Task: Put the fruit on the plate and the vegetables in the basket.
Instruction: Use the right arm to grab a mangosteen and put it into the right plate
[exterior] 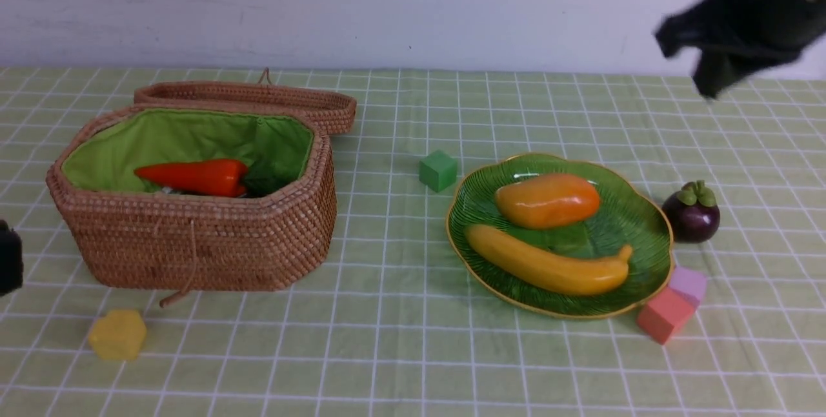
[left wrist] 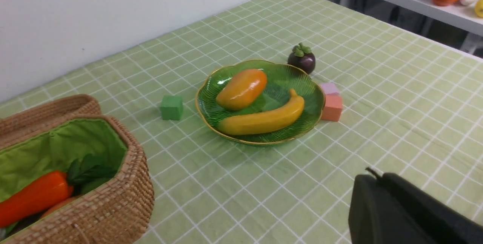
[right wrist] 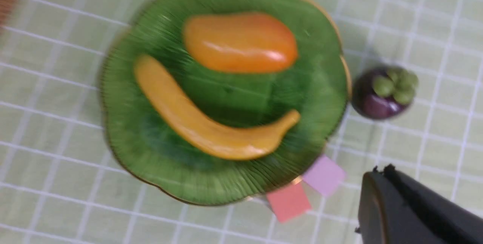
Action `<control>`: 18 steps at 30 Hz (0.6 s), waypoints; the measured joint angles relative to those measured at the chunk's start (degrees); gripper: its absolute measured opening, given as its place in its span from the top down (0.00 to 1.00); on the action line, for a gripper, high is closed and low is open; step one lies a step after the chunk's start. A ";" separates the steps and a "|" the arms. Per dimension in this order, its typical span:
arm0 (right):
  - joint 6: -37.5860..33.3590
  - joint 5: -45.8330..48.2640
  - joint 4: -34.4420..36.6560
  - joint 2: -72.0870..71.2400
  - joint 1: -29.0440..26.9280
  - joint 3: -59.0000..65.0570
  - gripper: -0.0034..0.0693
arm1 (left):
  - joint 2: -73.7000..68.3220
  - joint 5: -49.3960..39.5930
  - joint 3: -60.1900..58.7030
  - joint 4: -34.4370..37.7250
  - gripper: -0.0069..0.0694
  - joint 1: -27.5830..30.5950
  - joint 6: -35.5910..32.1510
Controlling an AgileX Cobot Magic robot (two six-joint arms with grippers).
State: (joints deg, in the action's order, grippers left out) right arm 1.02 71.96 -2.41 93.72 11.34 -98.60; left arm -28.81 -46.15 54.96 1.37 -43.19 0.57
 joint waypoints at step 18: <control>0.47 -27.49 15.20 20.79 -16.03 7.85 0.07 | 0.00 -0.54 0.00 1.97 0.92 0.00 -2.12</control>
State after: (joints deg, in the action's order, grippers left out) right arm 1.49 44.47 12.79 114.51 -4.69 -90.75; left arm -28.81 -46.69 54.96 3.34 -43.19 -1.55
